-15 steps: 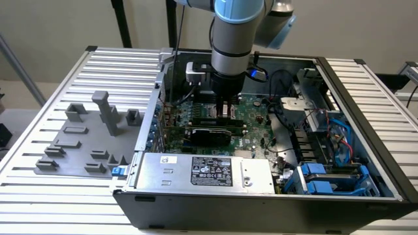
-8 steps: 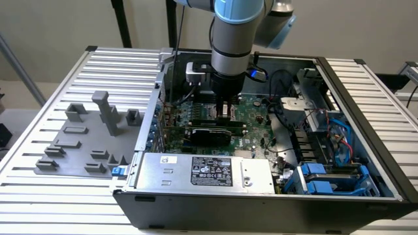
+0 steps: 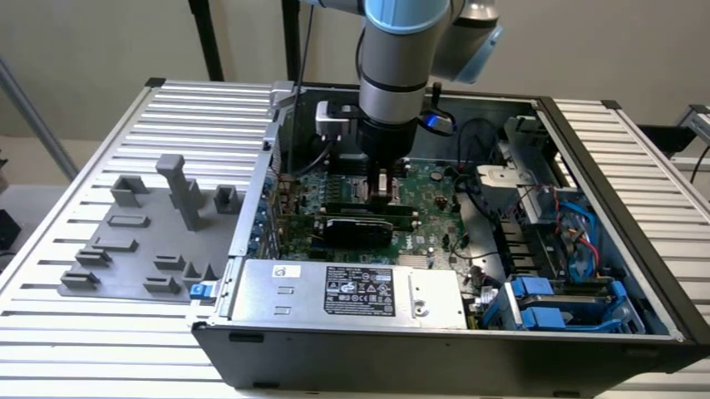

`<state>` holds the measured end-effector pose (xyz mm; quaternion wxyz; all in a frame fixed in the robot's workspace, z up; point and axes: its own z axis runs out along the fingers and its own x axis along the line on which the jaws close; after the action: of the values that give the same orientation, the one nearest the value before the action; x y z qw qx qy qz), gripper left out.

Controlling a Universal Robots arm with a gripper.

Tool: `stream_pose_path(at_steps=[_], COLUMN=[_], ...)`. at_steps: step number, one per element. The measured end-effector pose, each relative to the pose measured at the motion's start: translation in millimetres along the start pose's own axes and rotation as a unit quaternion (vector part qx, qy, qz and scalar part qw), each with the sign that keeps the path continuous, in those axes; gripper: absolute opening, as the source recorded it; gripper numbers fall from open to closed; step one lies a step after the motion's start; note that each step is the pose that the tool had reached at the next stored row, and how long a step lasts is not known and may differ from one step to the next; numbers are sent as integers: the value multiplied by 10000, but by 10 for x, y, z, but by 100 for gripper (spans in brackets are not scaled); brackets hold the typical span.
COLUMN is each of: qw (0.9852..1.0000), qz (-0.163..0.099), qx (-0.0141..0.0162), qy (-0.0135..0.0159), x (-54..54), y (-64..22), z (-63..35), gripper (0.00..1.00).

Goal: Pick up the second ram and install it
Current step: 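Insert the second ram into the second slot, then press down the second ram until it locks into place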

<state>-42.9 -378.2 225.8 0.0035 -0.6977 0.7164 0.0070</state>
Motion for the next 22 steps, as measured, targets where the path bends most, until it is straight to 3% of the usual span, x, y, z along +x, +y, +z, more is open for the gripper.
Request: stream_pose_path(at_steps=[7,12,22], qw=[10000,10000,10000], qz=[-1,0,0], qx=[-9,-10,-10], qy=[-19,-21,-21], x=[-2,-2,-1], y=[1,12,15], z=[-111,-118,-104], gripper=[22,11,11])
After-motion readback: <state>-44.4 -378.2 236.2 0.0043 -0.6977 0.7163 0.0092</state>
